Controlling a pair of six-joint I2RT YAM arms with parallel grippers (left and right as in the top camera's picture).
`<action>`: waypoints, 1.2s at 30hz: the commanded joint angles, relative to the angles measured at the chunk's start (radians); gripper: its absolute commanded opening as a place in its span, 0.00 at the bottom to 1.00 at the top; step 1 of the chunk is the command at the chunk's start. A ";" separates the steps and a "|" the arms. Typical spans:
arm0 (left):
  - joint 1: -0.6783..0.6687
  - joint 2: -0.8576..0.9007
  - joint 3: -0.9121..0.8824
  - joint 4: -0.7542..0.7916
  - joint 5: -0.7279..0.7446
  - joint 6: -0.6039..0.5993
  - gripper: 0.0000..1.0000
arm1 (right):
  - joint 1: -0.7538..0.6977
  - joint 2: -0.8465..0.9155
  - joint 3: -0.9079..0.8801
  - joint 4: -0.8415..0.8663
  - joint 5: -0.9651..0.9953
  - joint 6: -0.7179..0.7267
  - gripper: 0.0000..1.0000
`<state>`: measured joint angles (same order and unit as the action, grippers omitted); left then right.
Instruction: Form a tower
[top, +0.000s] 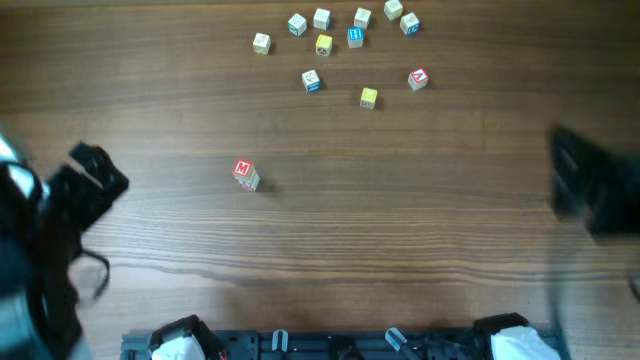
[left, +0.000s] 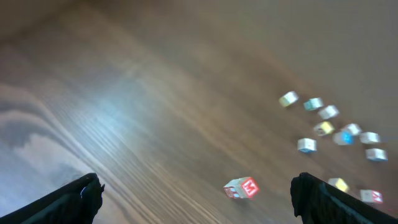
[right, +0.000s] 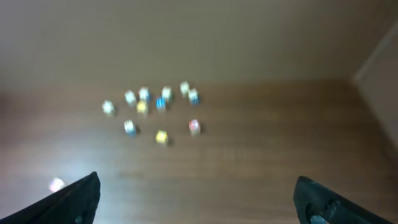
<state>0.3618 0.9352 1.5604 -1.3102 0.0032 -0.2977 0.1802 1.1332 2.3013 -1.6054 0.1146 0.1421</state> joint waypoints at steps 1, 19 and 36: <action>-0.064 -0.198 -0.044 0.008 0.015 0.060 1.00 | -0.001 -0.191 -0.032 -0.003 -0.020 0.049 1.00; -0.083 -0.859 -0.270 -0.106 0.175 0.245 1.00 | -0.327 -1.000 -0.640 -0.003 -0.116 0.145 1.00; -0.131 -0.930 -0.280 -0.262 0.172 0.238 1.00 | -0.397 -1.124 -0.965 0.420 -0.068 0.444 1.00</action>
<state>0.2363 0.0116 1.2812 -1.5723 0.1631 -0.0719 -0.2188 0.0063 1.4792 -1.2434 -0.0174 0.4347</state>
